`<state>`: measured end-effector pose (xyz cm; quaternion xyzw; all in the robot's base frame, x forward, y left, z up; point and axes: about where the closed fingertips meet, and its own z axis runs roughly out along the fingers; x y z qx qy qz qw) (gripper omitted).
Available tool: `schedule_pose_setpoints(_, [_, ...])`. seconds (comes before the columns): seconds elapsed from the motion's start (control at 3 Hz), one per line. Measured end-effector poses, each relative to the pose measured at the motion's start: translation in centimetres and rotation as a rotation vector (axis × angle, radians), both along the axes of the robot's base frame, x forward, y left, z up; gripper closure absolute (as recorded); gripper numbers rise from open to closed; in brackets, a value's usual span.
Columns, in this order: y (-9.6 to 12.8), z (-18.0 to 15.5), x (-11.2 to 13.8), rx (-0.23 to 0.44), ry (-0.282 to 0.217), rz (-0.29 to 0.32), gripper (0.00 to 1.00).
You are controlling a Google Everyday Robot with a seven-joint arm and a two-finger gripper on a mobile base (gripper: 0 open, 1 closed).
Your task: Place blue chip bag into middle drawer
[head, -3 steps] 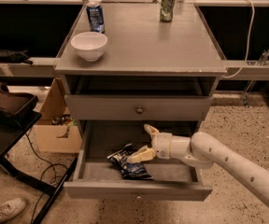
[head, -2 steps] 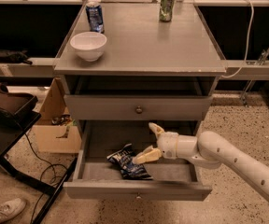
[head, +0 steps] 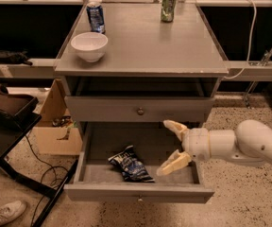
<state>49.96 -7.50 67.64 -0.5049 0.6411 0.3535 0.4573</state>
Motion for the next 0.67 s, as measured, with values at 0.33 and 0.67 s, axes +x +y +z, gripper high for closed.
schedule_pose_setpoints(0.33, [-0.4,5.1,-2.8,-0.129,0.008,0.083,0.0])
schedule_pose_setpoints(0.67, [-1.2,11.3,-4.7,-0.283,-0.008,0.097,0.0])
